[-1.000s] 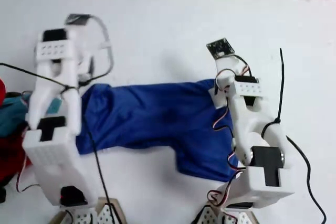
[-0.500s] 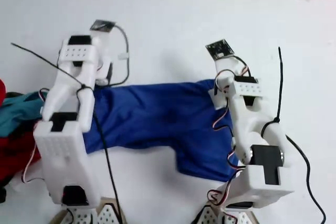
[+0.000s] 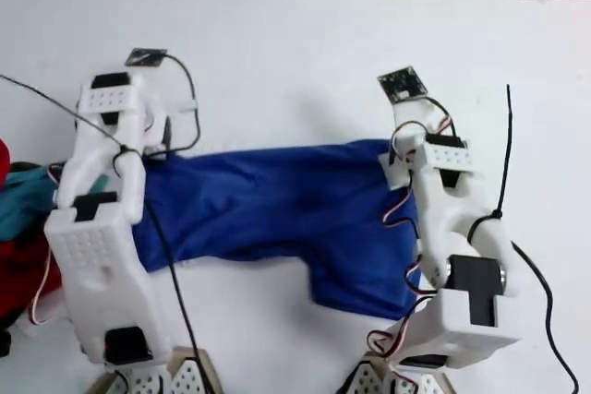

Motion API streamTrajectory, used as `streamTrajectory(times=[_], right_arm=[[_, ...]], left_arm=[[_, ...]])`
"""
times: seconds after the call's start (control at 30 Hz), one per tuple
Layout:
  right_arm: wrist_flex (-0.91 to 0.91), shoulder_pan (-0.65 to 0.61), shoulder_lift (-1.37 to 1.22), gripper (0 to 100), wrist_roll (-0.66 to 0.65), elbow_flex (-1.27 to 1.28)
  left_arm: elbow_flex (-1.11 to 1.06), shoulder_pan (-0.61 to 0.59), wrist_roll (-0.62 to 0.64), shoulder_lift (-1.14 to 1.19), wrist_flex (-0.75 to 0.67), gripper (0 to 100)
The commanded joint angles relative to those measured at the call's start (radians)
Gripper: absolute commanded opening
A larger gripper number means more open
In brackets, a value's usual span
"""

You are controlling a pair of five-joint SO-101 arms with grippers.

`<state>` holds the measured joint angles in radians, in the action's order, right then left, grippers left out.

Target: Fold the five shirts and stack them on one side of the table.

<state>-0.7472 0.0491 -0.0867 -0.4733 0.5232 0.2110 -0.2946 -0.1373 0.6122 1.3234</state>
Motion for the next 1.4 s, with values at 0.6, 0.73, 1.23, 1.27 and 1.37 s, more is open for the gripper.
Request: streamTrajectory(times=[0.6,0.73,1.23,1.27,1.37], right_arm=[[-0.180,-0.099,0.367,1.9,0.057,-0.006],[-0.180,-0.163,0.375,1.9,0.063,0.061],[-0.005,-0.211,0.369,1.9,0.054,0.298],[0.007,-0.211,0.369,1.9,0.054,0.311],[0.035,-0.199,0.329,1.9,0.018,0.324]], left_arm=[[0.401,-0.003,-0.038,-0.072,0.465,2],[0.162,0.075,-0.043,-0.276,0.445,2],[-0.860,0.109,-0.180,-0.701,-0.087,2],[-0.889,0.089,-0.195,-0.701,-0.103,2],[-0.951,0.020,-0.242,-0.701,-0.175,2]])
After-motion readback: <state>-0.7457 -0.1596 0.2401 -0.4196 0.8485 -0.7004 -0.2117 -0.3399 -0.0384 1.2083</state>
